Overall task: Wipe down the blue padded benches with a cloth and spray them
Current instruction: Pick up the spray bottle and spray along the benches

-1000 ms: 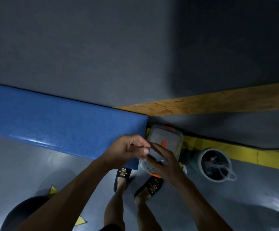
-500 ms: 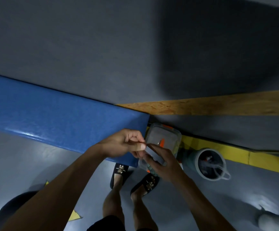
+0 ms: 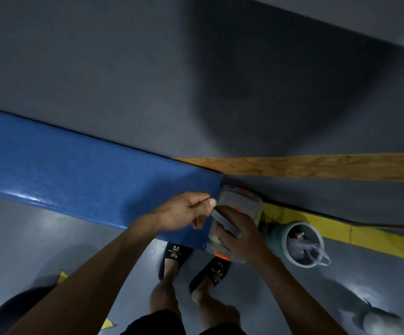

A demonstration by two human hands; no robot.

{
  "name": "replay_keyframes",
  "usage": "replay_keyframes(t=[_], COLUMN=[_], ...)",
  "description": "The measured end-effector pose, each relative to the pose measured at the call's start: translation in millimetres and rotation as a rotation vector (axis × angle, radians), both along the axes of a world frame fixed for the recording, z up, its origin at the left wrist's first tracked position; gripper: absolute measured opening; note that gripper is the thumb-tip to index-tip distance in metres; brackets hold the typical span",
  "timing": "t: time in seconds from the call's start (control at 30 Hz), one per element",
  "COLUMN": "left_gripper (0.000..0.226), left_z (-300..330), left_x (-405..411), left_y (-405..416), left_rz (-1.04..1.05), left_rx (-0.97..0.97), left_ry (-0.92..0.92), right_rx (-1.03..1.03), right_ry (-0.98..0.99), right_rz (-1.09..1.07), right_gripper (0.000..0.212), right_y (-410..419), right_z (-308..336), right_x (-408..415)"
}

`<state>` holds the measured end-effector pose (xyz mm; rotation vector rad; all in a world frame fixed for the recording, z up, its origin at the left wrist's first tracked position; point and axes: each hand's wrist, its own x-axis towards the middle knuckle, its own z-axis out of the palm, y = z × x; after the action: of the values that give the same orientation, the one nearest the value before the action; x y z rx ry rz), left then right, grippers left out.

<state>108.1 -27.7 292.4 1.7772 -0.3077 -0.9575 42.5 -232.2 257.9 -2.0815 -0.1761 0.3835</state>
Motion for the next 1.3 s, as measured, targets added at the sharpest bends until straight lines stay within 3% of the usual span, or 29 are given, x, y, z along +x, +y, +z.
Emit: replay_keyframes(t=[0.27, 0.4, 0.53, 0.77, 1.0, 1.07, 1.3], left_gripper=[0.043, 0.038, 0.035, 0.037, 0.057, 0.055, 0.048], left_z=[-17.7, -39.1, -68.4, -103.5, -133.1, -138.4, -137.9], left_x=[-15.8, -37.2, -75.0, -154.5, -208.2, -212.9, -214.1], left_y=[-0.5, -9.4, -9.2, -10.9, -16.7, -19.2, -29.4], left_rz=[0.095, 0.327, 0.557, 0.785, 0.832, 0.835, 0.865], left_rx=[-0.013, -0.013, 0.093, 0.246, 0.29, 0.297, 0.263], left_ry=[-0.018, 0.056, 0.006, 0.11, 0.171, 0.171, 0.166], right_rx=[0.017, 0.009, -0.089, -0.266, -0.305, -0.336, -0.374], right_ry=[0.035, 0.036, 0.114, 0.255, 0.35, 0.379, 0.46], right_rz=[0.019, 0.081, 0.15, 0.208, 0.208, 0.198, 0.069], right_gripper=[0.026, 0.018, 0.033, 0.039, 0.046, 0.038, 0.043], right_y=[1.4, -12.8, -38.9, -92.3, -103.3, -102.5, -102.9], right_z=[-11.3, -30.7, -58.8, -135.0, -171.3, -178.2, -191.5], right_x=[-4.4, -11.9, -28.0, -74.3, -104.4, -108.9, -107.8])
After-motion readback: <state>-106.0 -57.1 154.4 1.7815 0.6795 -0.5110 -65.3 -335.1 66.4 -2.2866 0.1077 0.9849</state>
